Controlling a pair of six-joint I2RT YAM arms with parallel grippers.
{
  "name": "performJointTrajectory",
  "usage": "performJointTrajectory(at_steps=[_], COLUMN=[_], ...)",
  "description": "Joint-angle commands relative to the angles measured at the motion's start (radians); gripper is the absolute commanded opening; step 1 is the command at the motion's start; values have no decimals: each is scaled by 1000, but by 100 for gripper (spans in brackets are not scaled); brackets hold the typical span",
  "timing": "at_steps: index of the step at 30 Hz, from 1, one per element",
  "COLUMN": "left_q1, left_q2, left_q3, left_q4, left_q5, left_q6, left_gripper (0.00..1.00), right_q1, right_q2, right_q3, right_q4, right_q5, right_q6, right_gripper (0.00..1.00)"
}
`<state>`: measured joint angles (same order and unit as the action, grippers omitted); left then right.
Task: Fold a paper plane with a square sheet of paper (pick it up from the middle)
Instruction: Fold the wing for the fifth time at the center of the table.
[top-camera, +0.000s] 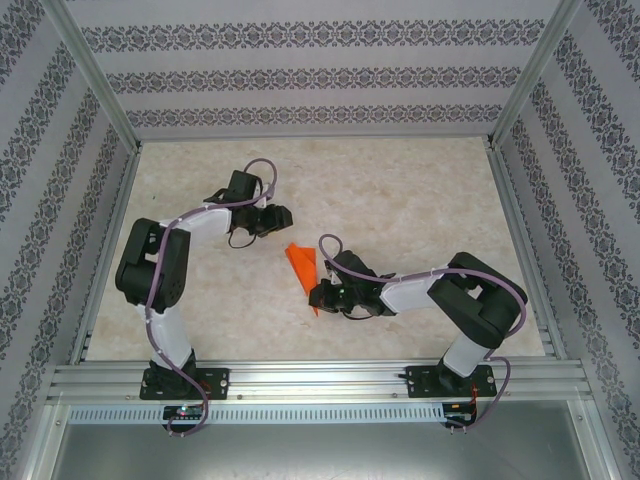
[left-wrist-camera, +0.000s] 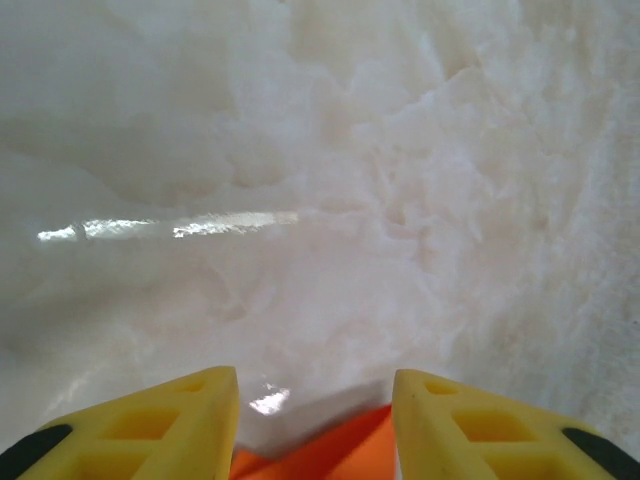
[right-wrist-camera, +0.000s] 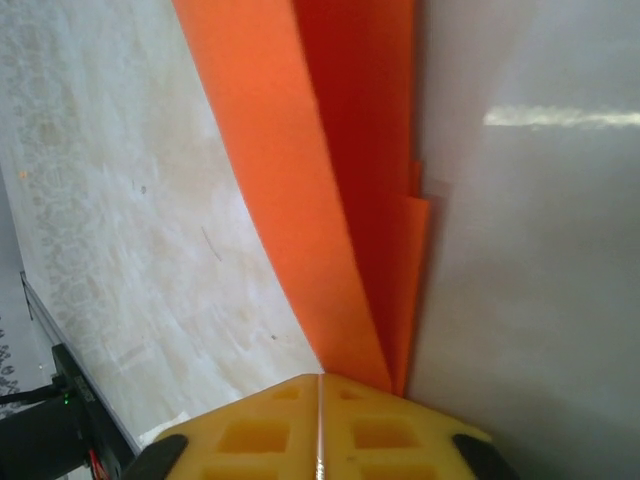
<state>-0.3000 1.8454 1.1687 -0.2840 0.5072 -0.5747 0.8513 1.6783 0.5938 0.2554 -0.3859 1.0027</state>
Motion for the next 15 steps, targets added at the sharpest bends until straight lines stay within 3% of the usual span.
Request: performJointTrajectory(at_steps=[1, 4, 10, 15], left_q1=[-4, -35, -170, -336], left_q2=[-142, -254, -411, -408], left_q3=[-45, -110, -166, -155], left_q4=[-58, -115, -346, -438], left_q5=[4, -48, -352, -501], left_q6=[-17, -48, -126, -224], left_gripper=[48, 50, 61, 63], right_q1=[23, 23, -2, -97], right_q2=[-40, -176, -466, -654], right_q3=[33, 74, 89, -46], right_q4=[-108, -167, -473, -444], right_q5=[11, 85, 493, 584], right_q6=[-13, -65, -197, -188], right_gripper=[21, 34, 53, 69])
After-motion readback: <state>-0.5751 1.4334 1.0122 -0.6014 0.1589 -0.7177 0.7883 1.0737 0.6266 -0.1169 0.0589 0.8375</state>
